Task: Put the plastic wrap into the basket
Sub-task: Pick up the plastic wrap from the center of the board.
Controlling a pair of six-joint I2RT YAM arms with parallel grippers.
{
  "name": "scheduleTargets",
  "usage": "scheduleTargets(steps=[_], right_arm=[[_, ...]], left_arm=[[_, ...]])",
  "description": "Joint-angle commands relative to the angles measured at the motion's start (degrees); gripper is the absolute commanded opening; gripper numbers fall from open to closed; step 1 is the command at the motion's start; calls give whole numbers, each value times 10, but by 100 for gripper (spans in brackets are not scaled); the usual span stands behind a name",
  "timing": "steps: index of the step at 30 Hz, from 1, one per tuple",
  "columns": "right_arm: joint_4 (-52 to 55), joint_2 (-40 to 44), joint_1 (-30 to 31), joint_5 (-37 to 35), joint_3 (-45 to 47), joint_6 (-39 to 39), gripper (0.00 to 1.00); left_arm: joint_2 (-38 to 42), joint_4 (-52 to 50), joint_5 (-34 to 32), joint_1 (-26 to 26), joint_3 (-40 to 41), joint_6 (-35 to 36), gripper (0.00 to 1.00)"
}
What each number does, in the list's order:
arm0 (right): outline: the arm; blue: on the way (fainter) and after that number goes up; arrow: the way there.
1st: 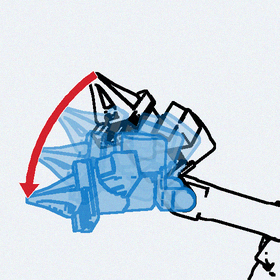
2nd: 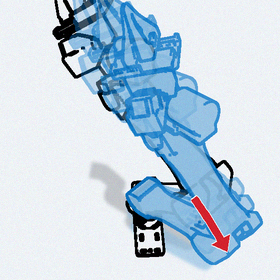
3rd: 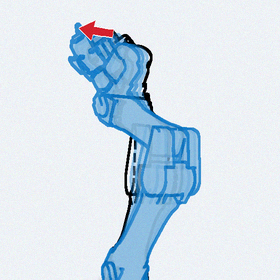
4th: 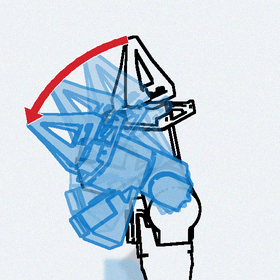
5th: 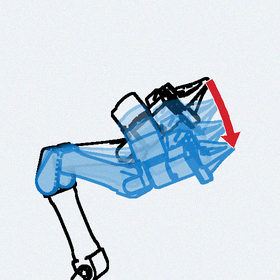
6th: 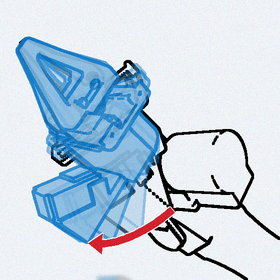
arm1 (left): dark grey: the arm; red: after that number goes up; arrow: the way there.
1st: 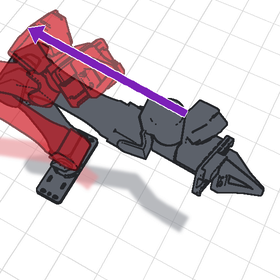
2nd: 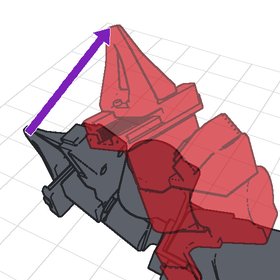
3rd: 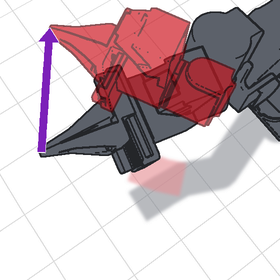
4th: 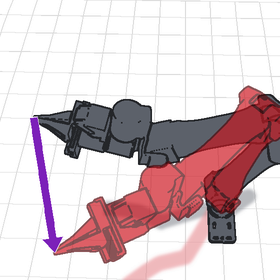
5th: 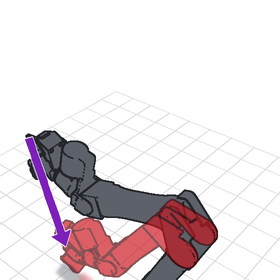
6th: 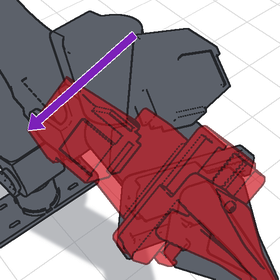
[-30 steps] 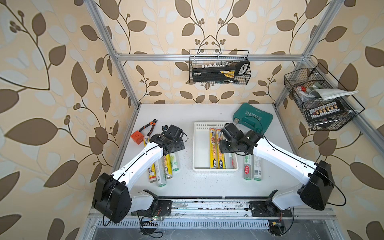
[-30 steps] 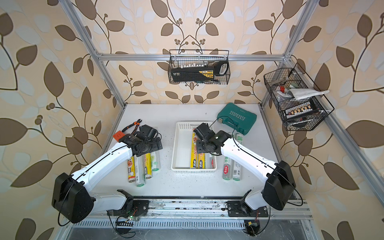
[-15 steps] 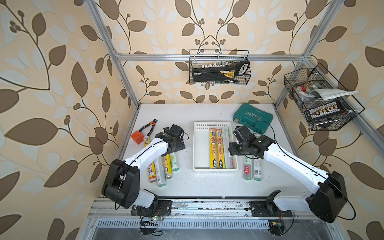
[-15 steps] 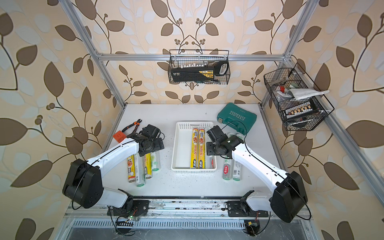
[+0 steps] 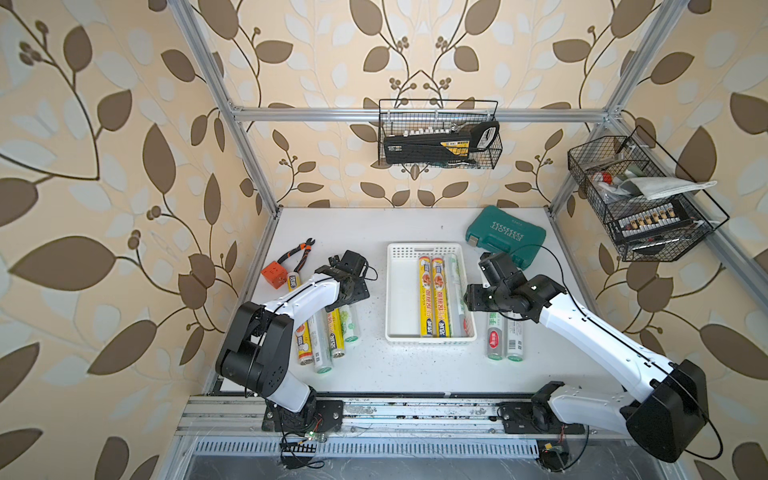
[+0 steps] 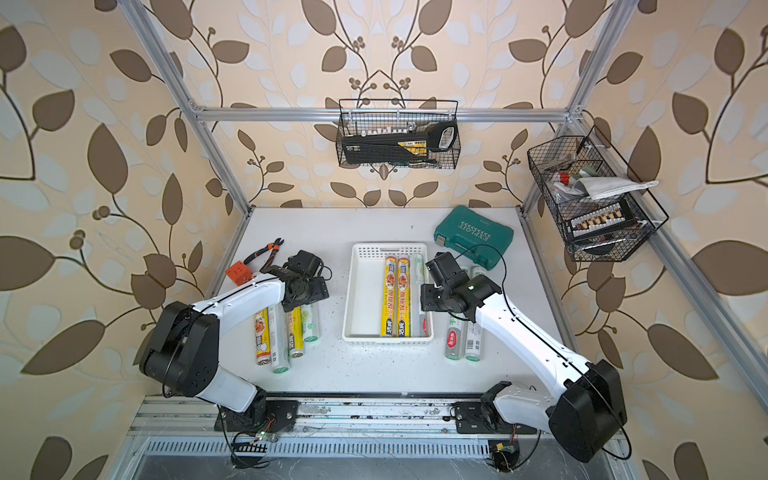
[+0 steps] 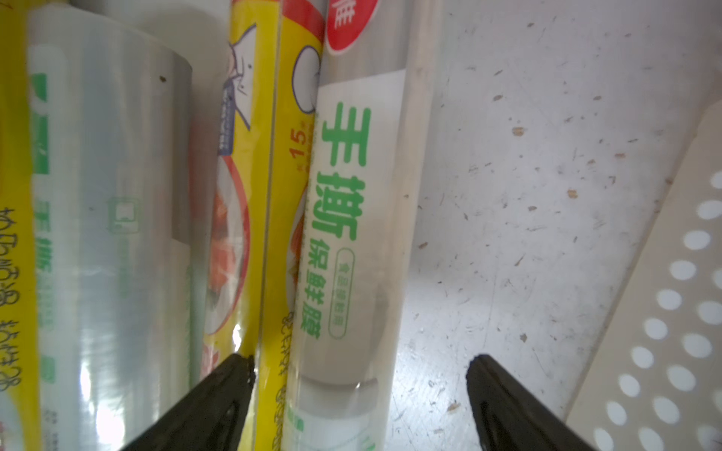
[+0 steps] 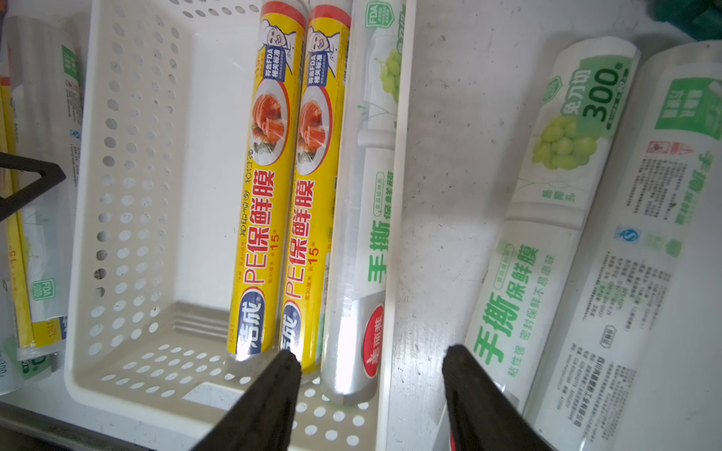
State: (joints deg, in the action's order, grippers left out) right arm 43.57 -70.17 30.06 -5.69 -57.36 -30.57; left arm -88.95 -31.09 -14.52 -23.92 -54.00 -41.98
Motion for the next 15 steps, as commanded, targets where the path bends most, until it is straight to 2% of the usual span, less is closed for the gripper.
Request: scheduleTargets(steps=[1,6,15], right_arm=[[9,16,-4,5,5,6,62],[18,30,-10,-14,4,5,62],[16,40,-33,2,8,12,62]], left_arm=[[-11,13,13,6,-8,8,88],[-35,16,25,6,-21,8,82],[-58,25,37,6,-32,15,79]])
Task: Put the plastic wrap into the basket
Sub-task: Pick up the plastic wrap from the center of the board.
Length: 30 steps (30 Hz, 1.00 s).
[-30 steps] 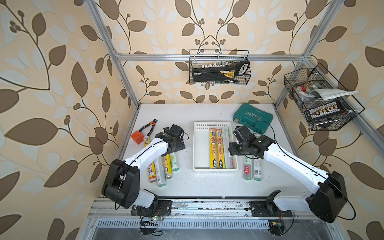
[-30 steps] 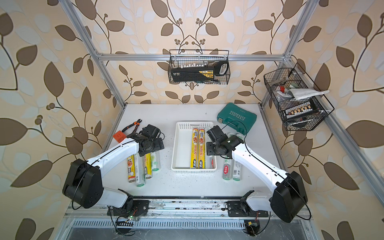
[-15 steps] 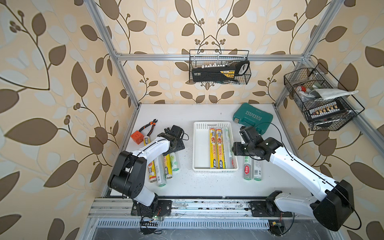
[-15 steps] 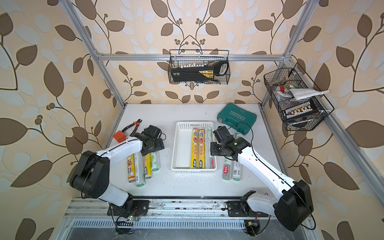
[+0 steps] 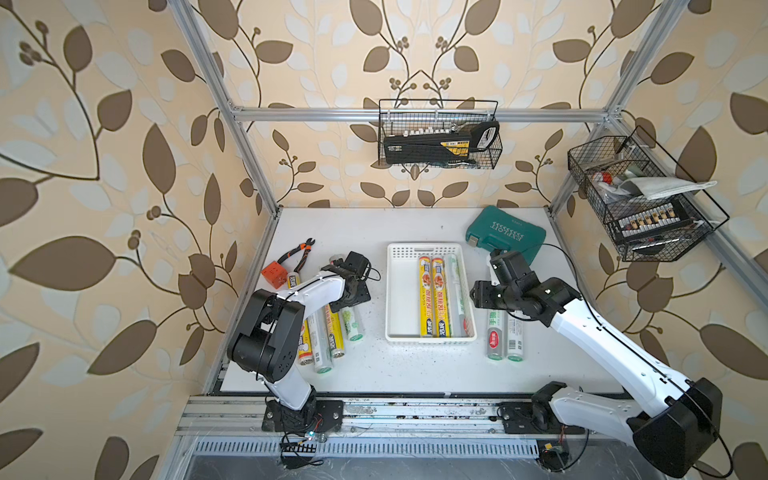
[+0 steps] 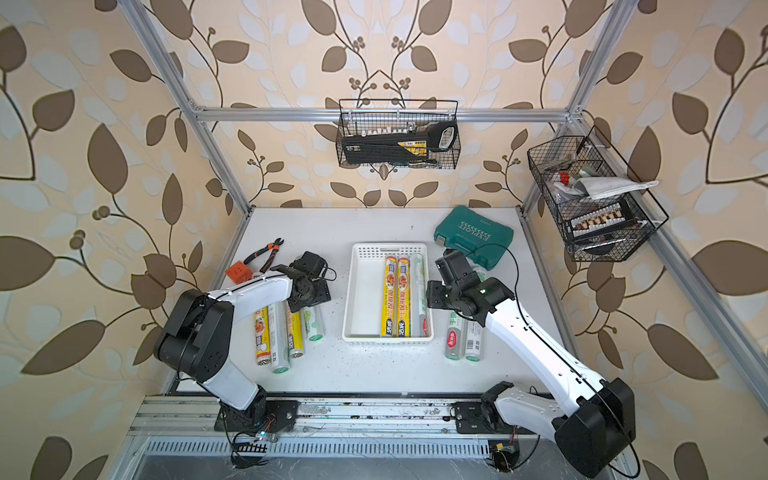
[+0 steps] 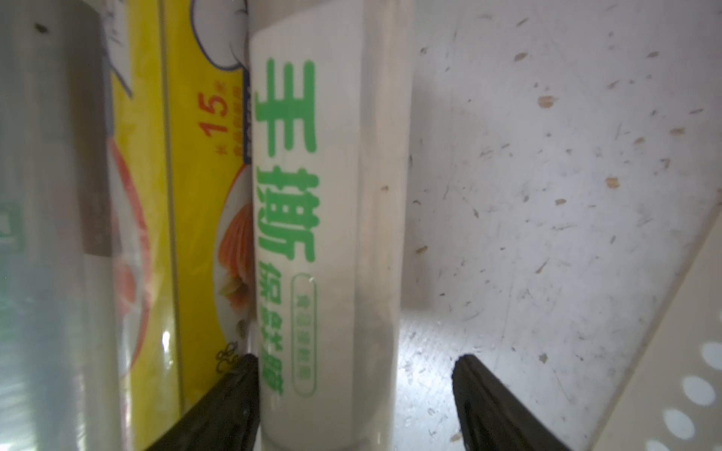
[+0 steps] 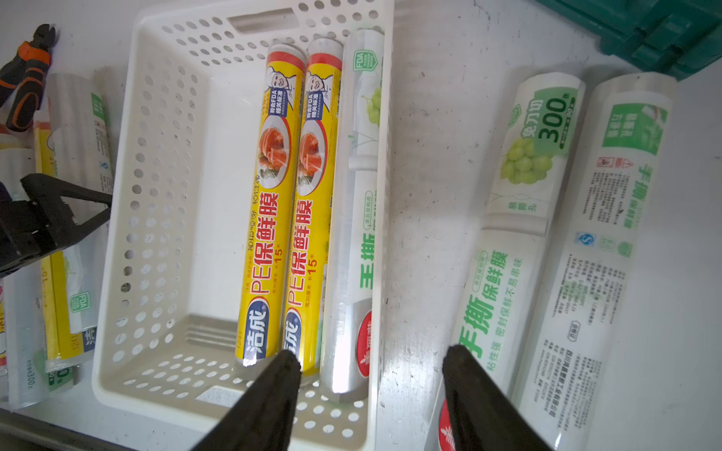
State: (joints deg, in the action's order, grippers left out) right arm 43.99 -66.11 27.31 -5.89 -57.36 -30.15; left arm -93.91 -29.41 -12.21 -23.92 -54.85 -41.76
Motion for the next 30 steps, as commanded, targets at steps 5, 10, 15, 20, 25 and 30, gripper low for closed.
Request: scheduleTargets(steps=[5,10,15,20,25,30], right_arm=[[12,0,-11,12,10,9,62],[17,4,-22,15,10,14,62],[22,11,-32,19,12,18,62],[22,13,-46,30,19,17,62],[23,19,-56,37,24,19,62],[22,20,-64,45,29,18,62]], left_arm=[[-18,14,34,6,-28,20,78],[-29,19,38,6,-32,23,78],[-49,21,39,6,-42,24,76],[-61,20,37,6,-52,21,74],[-70,23,34,6,-55,16,74],[-80,28,29,7,-56,12,67]])
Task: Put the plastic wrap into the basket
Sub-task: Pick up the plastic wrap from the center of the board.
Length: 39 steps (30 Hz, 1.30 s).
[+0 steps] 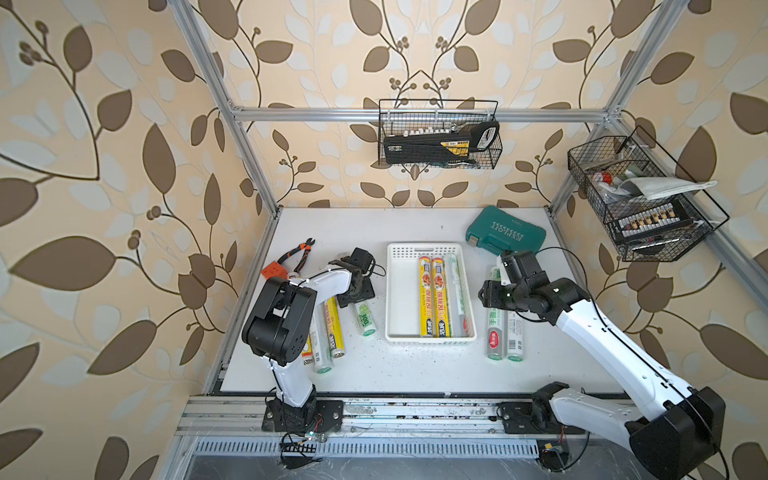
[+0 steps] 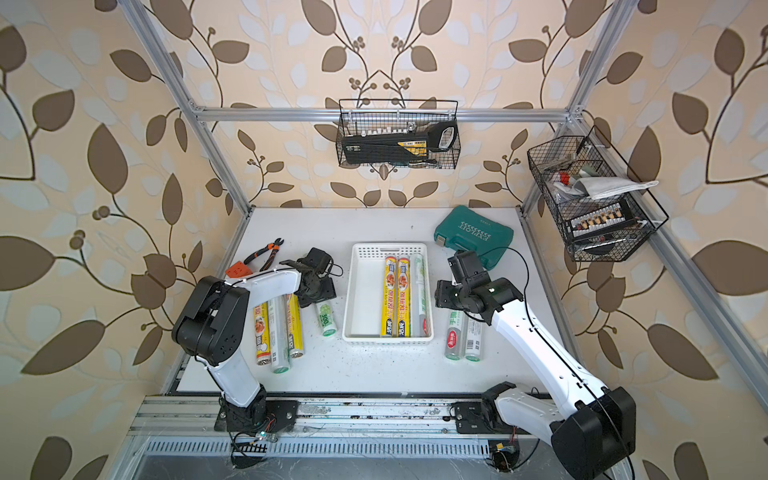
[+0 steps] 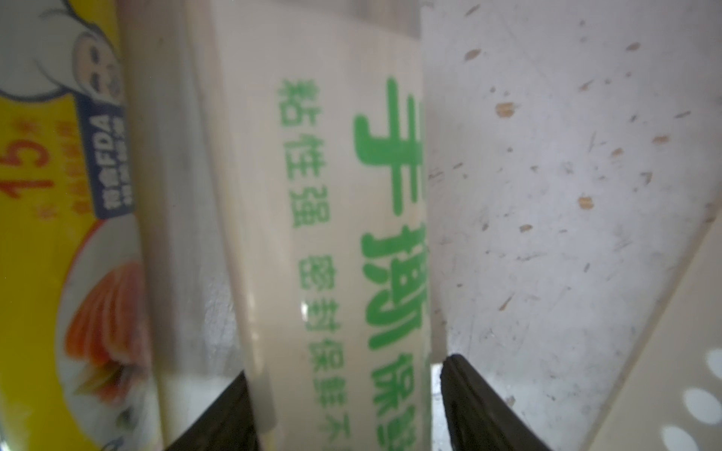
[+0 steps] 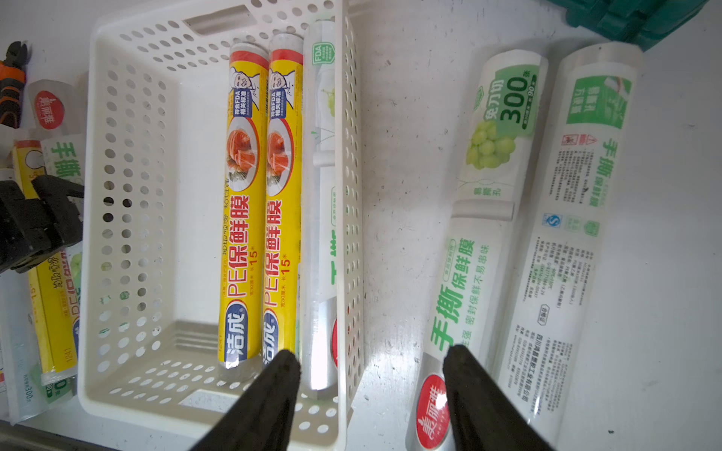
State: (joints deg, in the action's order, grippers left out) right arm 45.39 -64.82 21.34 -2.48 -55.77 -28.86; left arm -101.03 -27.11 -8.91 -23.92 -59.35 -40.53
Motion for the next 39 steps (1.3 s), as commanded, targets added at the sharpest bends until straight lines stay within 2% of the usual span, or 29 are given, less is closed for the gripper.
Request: scheduleTargets(steps=[1,9,15,19,23,26,33,39], right_arm=[[8,7,-5,12,13,5,62],[7,13,-9,17,16,3,62],[3,13,-16,18,23,0,64],[0,11,-25,22,28,-3,64],[-5,12,-35,23,34,-7,64],[-6,10,-41,25,36,-7,64],[-8,8,-55,35,42,-6,64],[-8,8,-58,40,44,-6,64]], left_arm=[[-8,7,-2,7,-9,-2,66],[7,-9,3,6,-15,6,42],[63,-64,-5,1,-43,26,37],[103,-130,-47,-27,-96,40,36],[136,-160,-11,-41,-148,54,34],[142,-180,-16,-73,-197,53,34],[103,-173,-30,-155,-265,16,34],[48,-146,-17,-187,-276,-13,35]])
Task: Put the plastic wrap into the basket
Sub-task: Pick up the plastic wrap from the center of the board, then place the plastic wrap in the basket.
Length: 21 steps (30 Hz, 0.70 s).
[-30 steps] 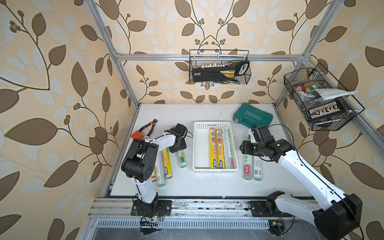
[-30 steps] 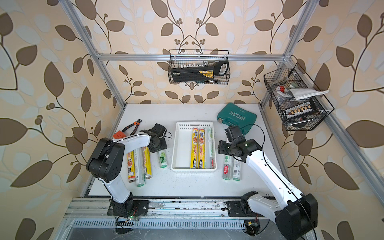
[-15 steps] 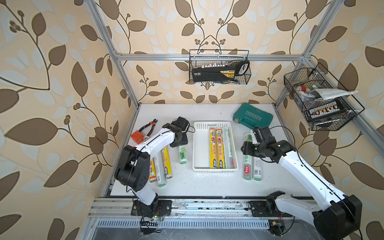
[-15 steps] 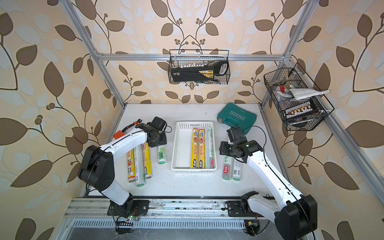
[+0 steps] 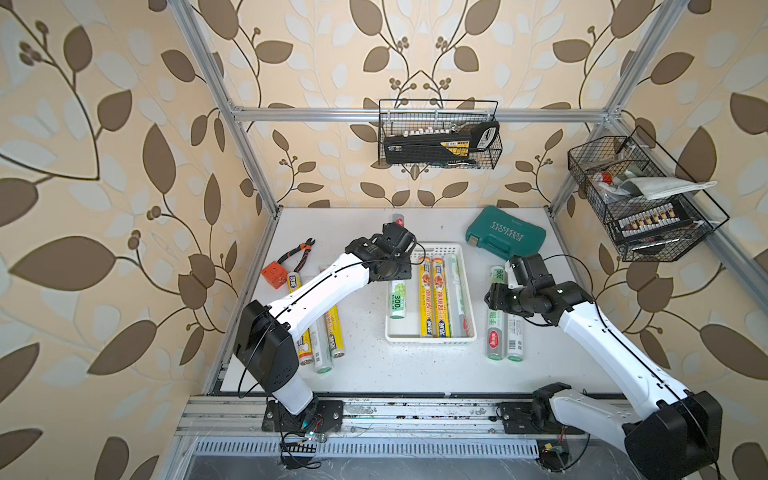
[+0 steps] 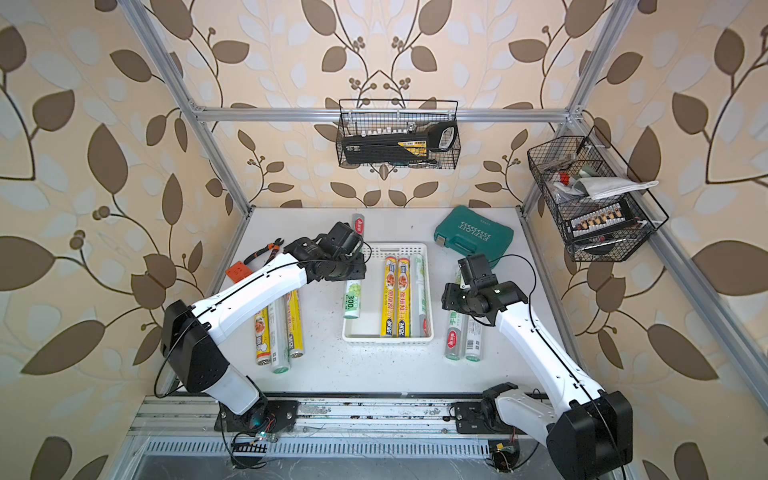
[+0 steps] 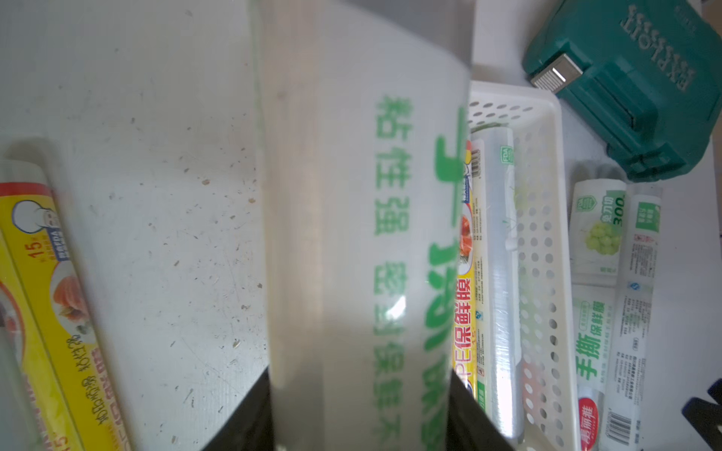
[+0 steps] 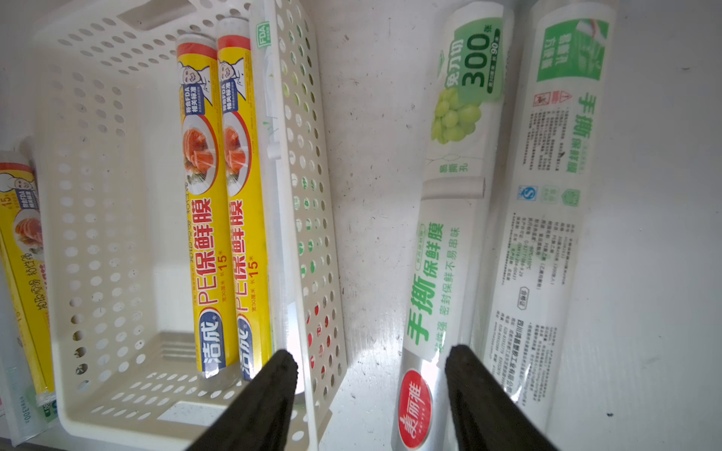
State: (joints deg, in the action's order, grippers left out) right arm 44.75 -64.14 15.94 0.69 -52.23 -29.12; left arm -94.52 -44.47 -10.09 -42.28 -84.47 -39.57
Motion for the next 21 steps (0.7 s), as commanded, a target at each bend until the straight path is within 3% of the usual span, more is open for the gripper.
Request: scheduleTargets(steps=[1,21], right_arm=[[-1,2,-4,10,8,-2,64],[2,8,-13,13,12,8,63]], left_arm=[[-25,29,-4,-6,-27,-24,35],[-121,69,31,-15,-20,-42,34]])
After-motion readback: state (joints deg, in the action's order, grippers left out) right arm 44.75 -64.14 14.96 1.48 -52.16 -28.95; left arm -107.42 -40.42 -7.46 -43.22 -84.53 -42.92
